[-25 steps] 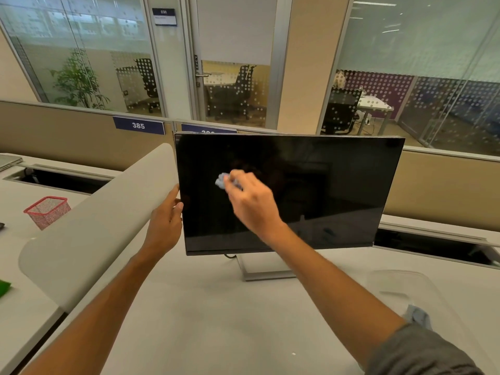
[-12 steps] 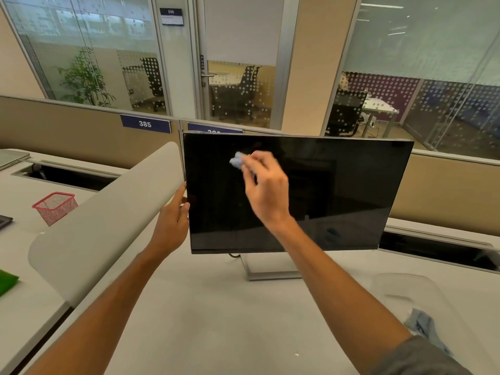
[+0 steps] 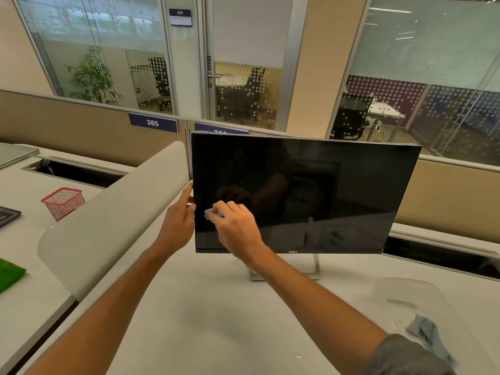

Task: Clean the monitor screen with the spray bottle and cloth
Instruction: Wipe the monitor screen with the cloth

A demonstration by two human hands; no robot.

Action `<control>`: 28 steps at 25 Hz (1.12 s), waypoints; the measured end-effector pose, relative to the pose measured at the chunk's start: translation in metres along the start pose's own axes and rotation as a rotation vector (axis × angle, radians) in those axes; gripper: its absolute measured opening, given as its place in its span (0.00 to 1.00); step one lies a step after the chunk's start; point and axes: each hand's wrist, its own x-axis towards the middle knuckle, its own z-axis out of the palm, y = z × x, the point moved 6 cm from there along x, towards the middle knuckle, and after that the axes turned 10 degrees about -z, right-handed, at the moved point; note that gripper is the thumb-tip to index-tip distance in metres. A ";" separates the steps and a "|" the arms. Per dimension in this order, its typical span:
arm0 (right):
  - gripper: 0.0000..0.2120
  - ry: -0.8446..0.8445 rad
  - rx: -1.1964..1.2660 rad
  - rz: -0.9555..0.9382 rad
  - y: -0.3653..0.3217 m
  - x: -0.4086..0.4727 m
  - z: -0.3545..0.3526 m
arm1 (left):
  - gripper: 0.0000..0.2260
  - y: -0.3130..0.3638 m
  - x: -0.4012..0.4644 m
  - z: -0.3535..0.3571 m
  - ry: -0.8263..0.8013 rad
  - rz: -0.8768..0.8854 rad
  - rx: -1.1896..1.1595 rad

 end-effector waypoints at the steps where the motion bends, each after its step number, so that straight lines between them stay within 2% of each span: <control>1: 0.10 0.021 0.020 0.005 0.001 0.007 -0.006 | 0.24 0.001 -0.001 0.000 -0.002 0.003 -0.006; 5: 0.08 0.242 -0.002 0.049 0.021 0.068 -0.066 | 0.24 0.005 -0.001 -0.001 -0.001 -0.005 -0.024; 7: 0.07 0.299 -0.025 0.054 0.032 0.099 -0.085 | 0.24 0.005 -0.001 -0.001 -0.004 -0.009 -0.023; 10: 0.06 0.250 -0.077 0.050 0.038 0.125 -0.081 | 0.24 0.002 0.000 -0.001 -0.026 -0.017 -0.010; 14: 0.06 0.234 -0.116 0.039 0.033 0.118 -0.065 | 0.24 0.004 0.001 -0.003 -0.036 -0.010 -0.008; 22: 0.08 0.043 -0.047 0.050 -0.016 0.007 0.013 | 0.21 -0.001 0.004 -0.006 -0.093 -0.084 -0.181; 28: 0.09 -0.134 0.010 0.039 -0.046 -0.037 0.053 | 0.20 -0.001 0.002 -0.004 -0.072 -0.110 -0.170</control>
